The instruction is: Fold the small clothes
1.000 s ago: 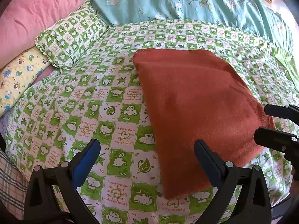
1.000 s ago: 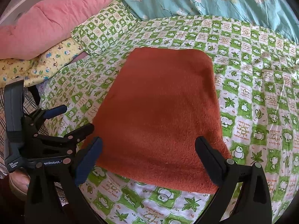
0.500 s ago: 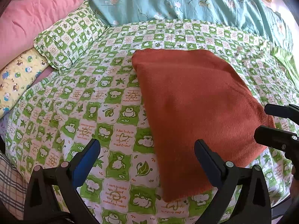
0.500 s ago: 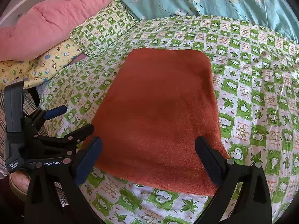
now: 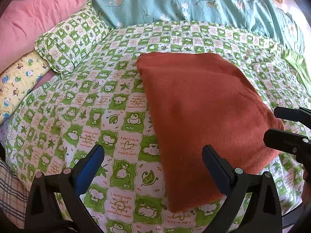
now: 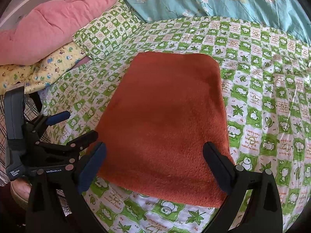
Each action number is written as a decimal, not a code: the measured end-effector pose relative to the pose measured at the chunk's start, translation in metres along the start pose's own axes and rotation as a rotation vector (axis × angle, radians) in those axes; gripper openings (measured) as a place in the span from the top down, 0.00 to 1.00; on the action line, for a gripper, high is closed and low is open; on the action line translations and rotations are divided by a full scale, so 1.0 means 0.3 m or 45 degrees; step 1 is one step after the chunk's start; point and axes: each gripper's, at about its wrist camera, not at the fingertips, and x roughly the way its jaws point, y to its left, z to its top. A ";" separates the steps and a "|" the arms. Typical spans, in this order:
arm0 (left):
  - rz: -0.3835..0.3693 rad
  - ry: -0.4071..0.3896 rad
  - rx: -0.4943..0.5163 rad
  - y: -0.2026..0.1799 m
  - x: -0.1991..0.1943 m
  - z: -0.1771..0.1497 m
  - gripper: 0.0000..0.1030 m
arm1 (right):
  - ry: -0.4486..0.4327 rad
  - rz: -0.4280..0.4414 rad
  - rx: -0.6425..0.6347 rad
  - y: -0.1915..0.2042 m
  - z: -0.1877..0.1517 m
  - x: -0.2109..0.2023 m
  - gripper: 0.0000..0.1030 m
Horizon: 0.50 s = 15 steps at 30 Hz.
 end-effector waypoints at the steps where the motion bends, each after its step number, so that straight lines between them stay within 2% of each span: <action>1: -0.001 0.000 -0.001 0.000 0.000 0.000 0.02 | 0.000 -0.001 -0.002 0.002 0.002 0.001 0.04; 15: -0.004 0.003 -0.001 -0.004 0.002 0.004 0.02 | -0.008 0.003 -0.004 0.000 0.022 0.005 0.04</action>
